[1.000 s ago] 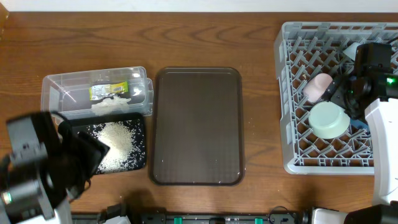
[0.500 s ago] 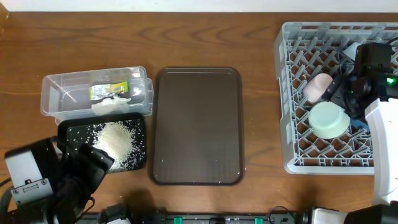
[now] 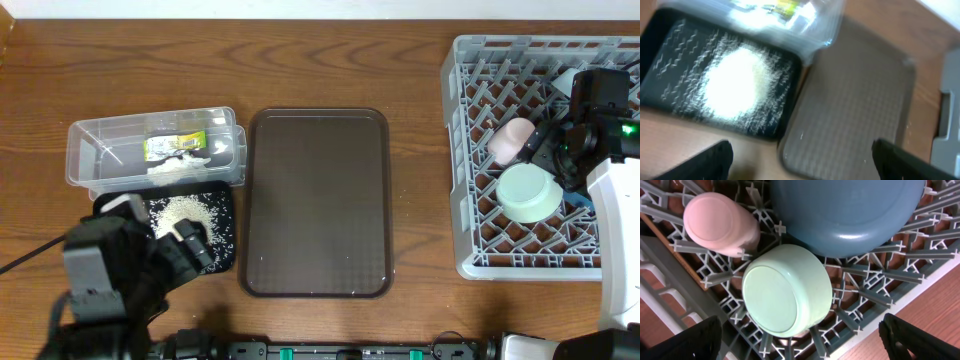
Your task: Sort waste into correct bins and load items into the dishwasher rack
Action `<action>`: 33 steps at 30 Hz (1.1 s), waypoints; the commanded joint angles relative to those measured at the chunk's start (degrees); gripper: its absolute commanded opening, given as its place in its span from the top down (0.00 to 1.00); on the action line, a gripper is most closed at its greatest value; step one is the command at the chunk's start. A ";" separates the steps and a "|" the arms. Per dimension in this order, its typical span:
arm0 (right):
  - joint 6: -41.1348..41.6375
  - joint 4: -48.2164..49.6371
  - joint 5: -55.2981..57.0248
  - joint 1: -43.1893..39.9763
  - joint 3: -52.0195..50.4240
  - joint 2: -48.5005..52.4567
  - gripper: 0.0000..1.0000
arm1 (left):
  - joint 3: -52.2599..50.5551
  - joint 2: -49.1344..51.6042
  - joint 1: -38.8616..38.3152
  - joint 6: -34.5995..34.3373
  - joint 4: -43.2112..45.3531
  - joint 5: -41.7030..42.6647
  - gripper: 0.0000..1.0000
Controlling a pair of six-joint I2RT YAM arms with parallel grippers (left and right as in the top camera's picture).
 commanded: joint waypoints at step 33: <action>0.85 0.07 0.59 0.02 0.39 0.07 0.01 | -59.63 -35.45 -3.61 20.65 63.60 -10.40 0.08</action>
